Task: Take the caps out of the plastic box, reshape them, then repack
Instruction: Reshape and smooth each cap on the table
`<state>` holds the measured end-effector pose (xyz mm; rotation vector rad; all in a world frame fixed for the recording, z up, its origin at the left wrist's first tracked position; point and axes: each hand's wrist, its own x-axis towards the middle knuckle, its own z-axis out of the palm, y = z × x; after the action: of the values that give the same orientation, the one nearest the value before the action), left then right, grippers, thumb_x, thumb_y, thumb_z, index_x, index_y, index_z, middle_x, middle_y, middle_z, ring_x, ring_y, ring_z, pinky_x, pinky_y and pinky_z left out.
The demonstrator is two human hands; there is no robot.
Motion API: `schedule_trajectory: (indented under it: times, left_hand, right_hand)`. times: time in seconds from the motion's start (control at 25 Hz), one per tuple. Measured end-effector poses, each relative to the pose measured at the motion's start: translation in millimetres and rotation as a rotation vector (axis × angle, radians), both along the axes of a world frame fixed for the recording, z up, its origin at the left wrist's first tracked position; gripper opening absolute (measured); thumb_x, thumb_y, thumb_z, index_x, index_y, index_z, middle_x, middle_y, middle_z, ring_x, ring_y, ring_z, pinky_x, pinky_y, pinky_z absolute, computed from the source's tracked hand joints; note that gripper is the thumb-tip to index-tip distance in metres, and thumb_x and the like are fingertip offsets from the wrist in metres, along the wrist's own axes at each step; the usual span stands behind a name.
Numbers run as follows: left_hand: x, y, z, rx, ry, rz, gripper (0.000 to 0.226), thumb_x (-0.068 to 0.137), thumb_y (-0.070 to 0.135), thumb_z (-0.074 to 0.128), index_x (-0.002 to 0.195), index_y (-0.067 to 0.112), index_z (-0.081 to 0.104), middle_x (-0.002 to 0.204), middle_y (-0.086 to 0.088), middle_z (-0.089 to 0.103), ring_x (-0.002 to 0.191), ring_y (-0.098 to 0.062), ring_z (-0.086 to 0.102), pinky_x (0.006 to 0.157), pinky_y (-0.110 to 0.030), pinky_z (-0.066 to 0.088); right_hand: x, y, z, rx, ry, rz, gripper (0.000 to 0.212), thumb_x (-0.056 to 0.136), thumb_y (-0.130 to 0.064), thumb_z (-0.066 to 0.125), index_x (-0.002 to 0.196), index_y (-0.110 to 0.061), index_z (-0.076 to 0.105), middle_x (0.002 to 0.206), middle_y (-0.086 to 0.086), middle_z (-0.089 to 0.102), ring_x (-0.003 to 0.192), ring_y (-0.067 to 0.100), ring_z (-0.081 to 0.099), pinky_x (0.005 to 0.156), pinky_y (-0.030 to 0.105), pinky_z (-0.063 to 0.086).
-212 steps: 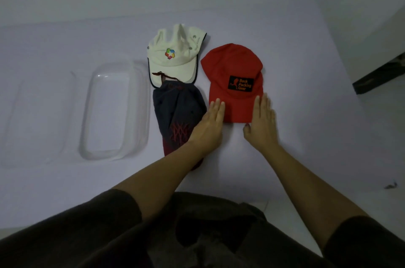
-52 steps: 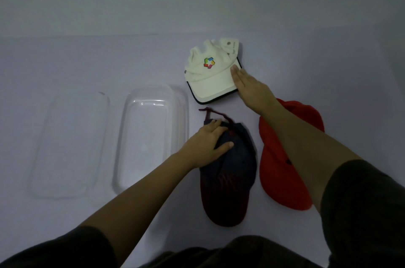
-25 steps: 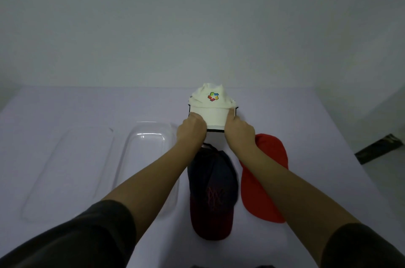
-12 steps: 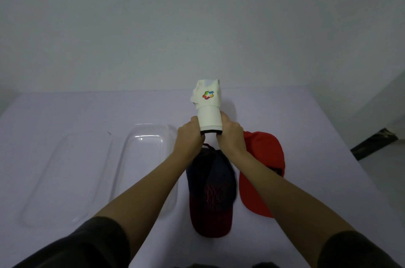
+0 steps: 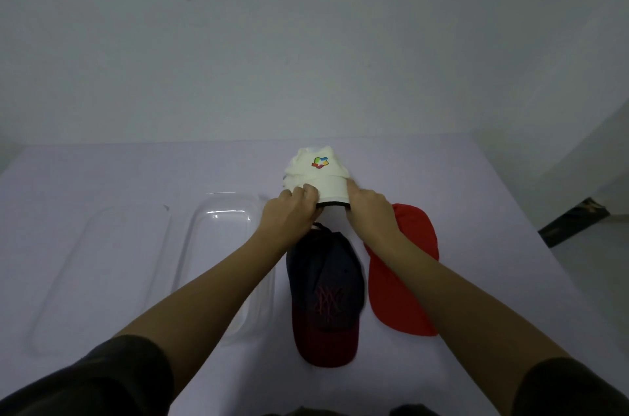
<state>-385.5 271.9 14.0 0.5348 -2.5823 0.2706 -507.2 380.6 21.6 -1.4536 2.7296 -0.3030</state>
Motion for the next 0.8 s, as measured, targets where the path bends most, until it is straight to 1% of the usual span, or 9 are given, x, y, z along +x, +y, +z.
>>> schedule_trajectory:
  times: [0.08,0.16,0.24,0.36,0.48,0.56,0.64,0.72,0.8]
  left_hand:
    - [0.4,-2.7,-1.9,0.034,0.056,-0.055,0.03,0.076,0.027,0.068,0.072,-0.002,0.061,0.046,-0.009,0.057,0.03,-0.024,0.049,0.029,-0.019,0.032]
    - [-0.9,1.3,-2.5,0.113,0.111,-0.044,0.034,0.083,0.028,0.047,0.069,-0.001,0.058,0.043,-0.008,0.054,0.028,-0.024,0.048,0.028,-0.02,0.03]
    - [-1.5,6.8,-3.0,0.218,0.157,-0.035,0.038,0.085,0.027,0.039,0.07,-0.002,0.059,0.042,-0.009,0.054,0.028,-0.024,0.046,0.029,-0.021,0.031]
    - [-1.0,7.7,1.3,0.31,0.224,-0.036,0.038,0.087,0.025,0.039,0.077,-0.003,0.063,0.045,-0.01,0.056,0.031,-0.024,0.048,0.033,-0.021,0.034]
    - [2.3,2.2,4.0,0.207,0.161,-0.058,0.04,0.085,0.028,0.04,0.087,-0.004,0.065,0.05,-0.01,0.057,0.036,-0.023,0.05,0.032,-0.022,0.037]
    - [4.5,-5.0,3.9,0.123,0.068,-0.091,0.032,0.081,0.023,0.057,0.094,-0.005,0.064,0.056,-0.012,0.059,0.042,-0.024,0.053,0.032,-0.024,0.04]
    - [5.7,-9.2,3.9,0.115,-0.026,-0.069,0.038,0.066,0.009,0.078,0.096,-0.008,0.063,0.059,-0.014,0.061,0.045,-0.025,0.056,0.033,-0.026,0.042]
    - [4.2,-1.6,3.2,0.235,-0.034,0.015,0.035,0.062,-0.001,0.077,0.093,-0.008,0.062,0.061,-0.016,0.063,0.046,-0.026,0.057,0.037,-0.025,0.042]
    - [2.6,11.7,6.2,0.424,0.105,0.082,0.017,0.071,-0.003,0.064,0.088,-0.005,0.062,0.059,-0.015,0.063,0.045,-0.026,0.056,0.041,-0.024,0.034]
  right_hand:
    - [2.1,-2.7,3.2,-0.03,-0.017,0.002,0.046,0.092,-0.005,0.038,0.137,-0.001,0.033,0.098,0.022,0.063,0.084,0.038,0.061,0.061,0.038,0.04]
    - [9.4,-4.4,6.5,-0.102,-0.073,-0.013,0.047,0.092,-0.005,0.038,0.138,-0.002,0.033,0.094,0.024,0.064,0.079,0.039,0.061,0.061,0.038,0.042]
    - [20.6,-5.5,11.2,-0.17,-0.134,-0.05,0.047,0.094,-0.008,0.04,0.139,-0.002,0.032,0.094,0.024,0.065,0.079,0.039,0.062,0.061,0.037,0.043]
    - [33.2,-5.6,16.6,-0.239,-0.185,-0.087,0.05,0.095,-0.012,0.043,0.142,-0.004,0.027,0.098,0.022,0.065,0.083,0.035,0.062,0.062,0.032,0.037]
    - [29.5,2.5,16.6,-0.129,-0.124,-0.032,0.059,0.095,-0.01,0.043,0.146,-0.005,0.015,0.097,0.021,0.064,0.073,0.028,0.057,0.06,0.03,0.036]
    - [21.8,9.8,15.1,-0.01,-0.094,0.005,0.064,0.094,-0.009,0.043,0.147,-0.005,0.007,0.097,0.019,0.064,0.07,0.025,0.054,0.059,0.03,0.035]
    - [19.2,13.4,12.2,0.006,-0.109,0.005,0.067,0.093,-0.009,0.044,0.147,-0.004,0.004,0.098,0.019,0.064,0.074,0.026,0.058,0.059,0.03,0.037]
    - [25.7,10.3,12.8,-0.047,-0.166,-0.021,0.067,0.094,-0.011,0.045,0.148,-0.005,0.004,0.097,0.019,0.064,0.072,0.025,0.055,0.06,0.031,0.039]
    - [35.0,2.0,13.6,-0.146,-0.26,-0.058,0.067,0.094,-0.011,0.044,0.148,-0.007,0.004,0.095,0.019,0.064,0.076,0.026,0.057,0.065,0.032,0.042]
